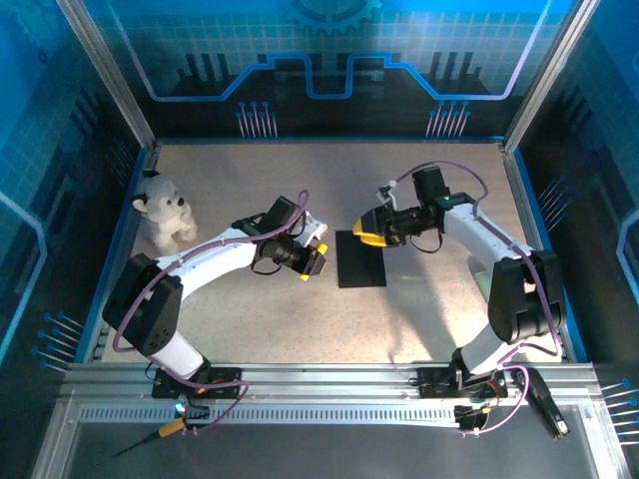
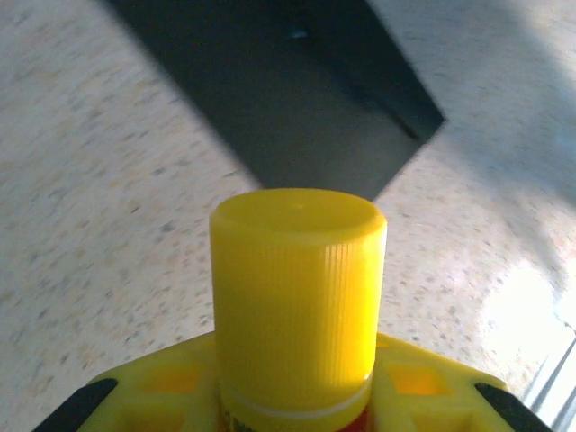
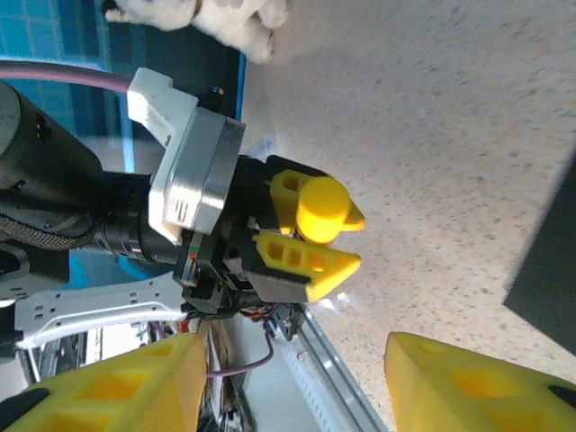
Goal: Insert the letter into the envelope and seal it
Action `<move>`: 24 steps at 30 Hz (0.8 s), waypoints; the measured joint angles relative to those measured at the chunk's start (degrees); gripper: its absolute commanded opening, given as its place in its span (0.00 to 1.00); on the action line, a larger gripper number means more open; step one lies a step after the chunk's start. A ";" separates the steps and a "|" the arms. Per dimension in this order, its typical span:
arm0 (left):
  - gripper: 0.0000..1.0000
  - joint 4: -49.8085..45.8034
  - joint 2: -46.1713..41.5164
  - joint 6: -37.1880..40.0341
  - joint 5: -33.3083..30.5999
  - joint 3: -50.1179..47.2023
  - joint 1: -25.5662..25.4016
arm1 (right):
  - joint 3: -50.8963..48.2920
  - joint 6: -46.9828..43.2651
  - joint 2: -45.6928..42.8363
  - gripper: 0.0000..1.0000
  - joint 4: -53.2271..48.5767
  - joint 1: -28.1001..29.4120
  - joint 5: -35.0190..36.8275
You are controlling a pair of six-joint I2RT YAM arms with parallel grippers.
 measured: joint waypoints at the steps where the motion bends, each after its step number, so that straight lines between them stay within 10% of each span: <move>1: 0.00 -0.02 0.00 -2.21 -1.88 -0.52 0.09 | 0.00 -0.57 0.00 0.56 -0.72 -0.72 0.63; 15: 0.01 2.45 8.26 -22.56 -19.80 -3.13 0.72 | -0.92 -3.98 -0.31 0.56 -2.71 -5.68 6.40; 24: 0.22 2.38 9.29 -27.10 -22.60 -2.67 0.39 | -2.84 -4.81 -1.95 0.56 -2.91 -8.04 7.02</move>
